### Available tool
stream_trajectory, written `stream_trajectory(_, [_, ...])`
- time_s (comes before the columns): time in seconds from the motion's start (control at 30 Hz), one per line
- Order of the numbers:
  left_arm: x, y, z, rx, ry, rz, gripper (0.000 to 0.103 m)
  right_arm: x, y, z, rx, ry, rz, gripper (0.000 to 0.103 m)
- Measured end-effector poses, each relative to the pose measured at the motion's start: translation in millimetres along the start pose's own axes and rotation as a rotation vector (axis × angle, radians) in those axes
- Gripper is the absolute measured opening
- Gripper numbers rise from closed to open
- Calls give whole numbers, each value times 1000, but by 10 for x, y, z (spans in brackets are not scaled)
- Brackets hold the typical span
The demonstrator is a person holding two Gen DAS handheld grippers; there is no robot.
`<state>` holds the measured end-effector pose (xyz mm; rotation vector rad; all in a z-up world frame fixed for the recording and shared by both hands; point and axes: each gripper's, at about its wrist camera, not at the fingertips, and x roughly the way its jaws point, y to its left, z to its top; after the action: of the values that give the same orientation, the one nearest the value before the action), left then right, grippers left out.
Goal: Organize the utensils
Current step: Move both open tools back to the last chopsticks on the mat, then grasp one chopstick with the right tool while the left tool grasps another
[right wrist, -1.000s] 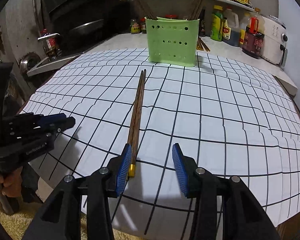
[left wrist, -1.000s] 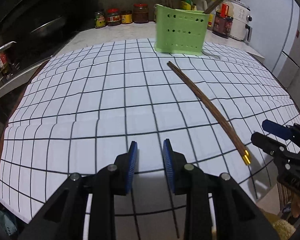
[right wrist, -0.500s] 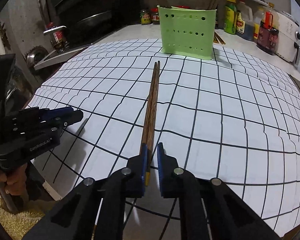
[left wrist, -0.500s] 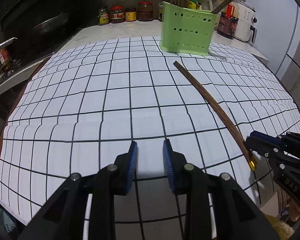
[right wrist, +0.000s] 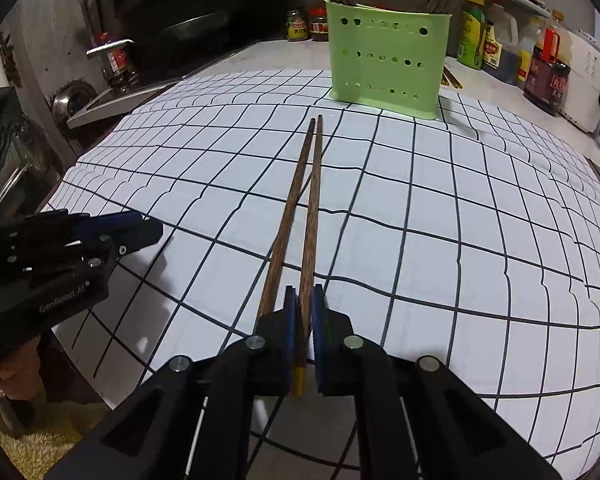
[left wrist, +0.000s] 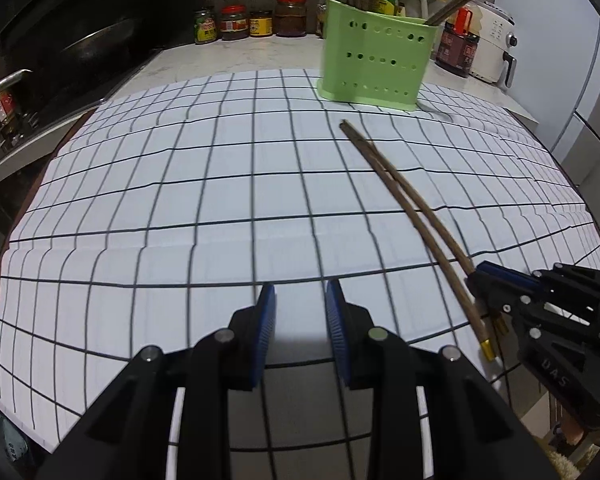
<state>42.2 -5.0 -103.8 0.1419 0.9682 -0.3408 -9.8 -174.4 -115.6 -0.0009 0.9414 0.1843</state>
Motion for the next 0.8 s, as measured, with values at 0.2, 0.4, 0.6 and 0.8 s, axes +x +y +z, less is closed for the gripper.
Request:
stream_trajectory(0.2, [45, -153, 50, 16, 19, -61, 26, -82, -178, -60, 68, -16, -14, 7])
stream_trajectory(0.4, [96, -307, 78, 36, 29, -65, 26, -196, -463, -200, 137, -19, -68, 7])
stream_trajectory(0.6, [150, -426, 111, 27, 47, -70, 28, -296, -694, -313, 180, -27, -127, 7])
stream_trajectory(0.8, [189, -502, 169, -27, 63, -115, 43, -338, -769, -373, 196, -35, -117, 7])
